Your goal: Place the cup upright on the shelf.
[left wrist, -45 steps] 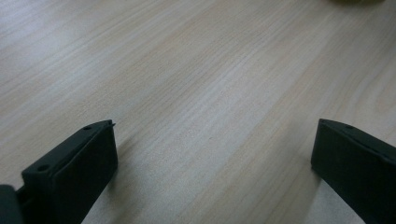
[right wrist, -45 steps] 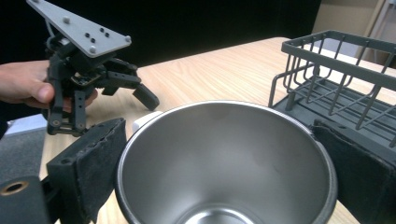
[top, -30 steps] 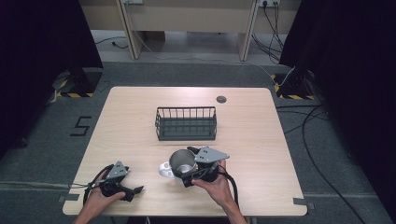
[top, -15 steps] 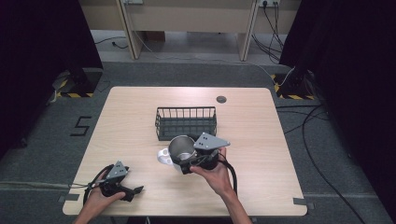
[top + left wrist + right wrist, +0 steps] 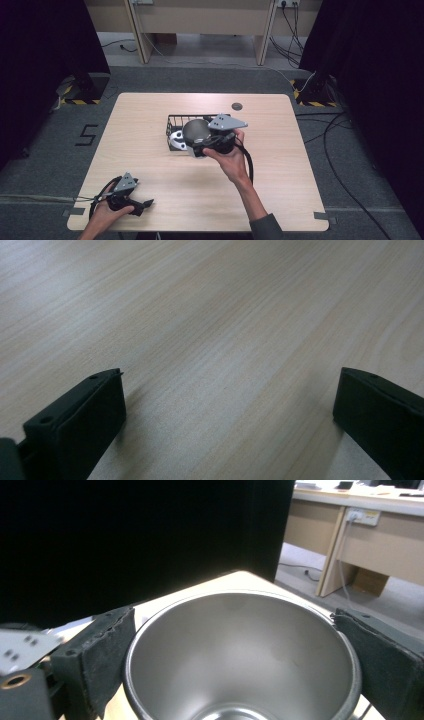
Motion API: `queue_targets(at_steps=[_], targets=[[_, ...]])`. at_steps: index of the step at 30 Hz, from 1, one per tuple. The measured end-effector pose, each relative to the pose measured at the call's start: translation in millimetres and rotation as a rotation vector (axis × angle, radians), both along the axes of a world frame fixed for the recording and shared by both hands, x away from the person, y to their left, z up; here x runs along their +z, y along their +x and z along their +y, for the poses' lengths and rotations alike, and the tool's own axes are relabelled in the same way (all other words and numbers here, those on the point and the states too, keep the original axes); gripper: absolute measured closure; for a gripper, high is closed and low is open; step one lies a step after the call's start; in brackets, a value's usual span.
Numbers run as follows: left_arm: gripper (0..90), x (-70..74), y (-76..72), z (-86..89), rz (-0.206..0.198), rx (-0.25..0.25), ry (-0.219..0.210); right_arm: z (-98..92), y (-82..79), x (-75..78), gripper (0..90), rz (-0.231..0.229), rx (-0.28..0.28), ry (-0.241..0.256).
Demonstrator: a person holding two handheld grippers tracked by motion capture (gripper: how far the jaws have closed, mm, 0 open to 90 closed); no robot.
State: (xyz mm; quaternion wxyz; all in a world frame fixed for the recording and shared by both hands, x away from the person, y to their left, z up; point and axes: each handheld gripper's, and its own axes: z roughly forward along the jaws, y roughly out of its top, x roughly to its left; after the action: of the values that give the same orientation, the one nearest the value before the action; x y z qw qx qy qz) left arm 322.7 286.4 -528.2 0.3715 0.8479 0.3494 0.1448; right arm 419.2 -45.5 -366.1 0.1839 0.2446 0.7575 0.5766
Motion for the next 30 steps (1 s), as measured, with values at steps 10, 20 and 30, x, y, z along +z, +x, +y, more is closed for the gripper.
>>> queue_targets(at_steps=[10, 20, 30], targets=[[0.0, 0.1, 0.0, 0.1, 0.000, -0.001, 0.002, 2.1, 42.3, 16.3, 6.6, -0.007, -0.053, -0.021], [0.0, 0.0, 0.0, 0.0, -0.002, -0.002, 0.000, 4.0, 83.2, 4.5, 6.6, 0.011, -0.100, -0.054], [0.0, -0.1, -0.1, -0.1, -0.003, -0.002, 0.000, 4.8, 104.3, -15.4, 6.5, 0.040, -0.101, -0.051]])
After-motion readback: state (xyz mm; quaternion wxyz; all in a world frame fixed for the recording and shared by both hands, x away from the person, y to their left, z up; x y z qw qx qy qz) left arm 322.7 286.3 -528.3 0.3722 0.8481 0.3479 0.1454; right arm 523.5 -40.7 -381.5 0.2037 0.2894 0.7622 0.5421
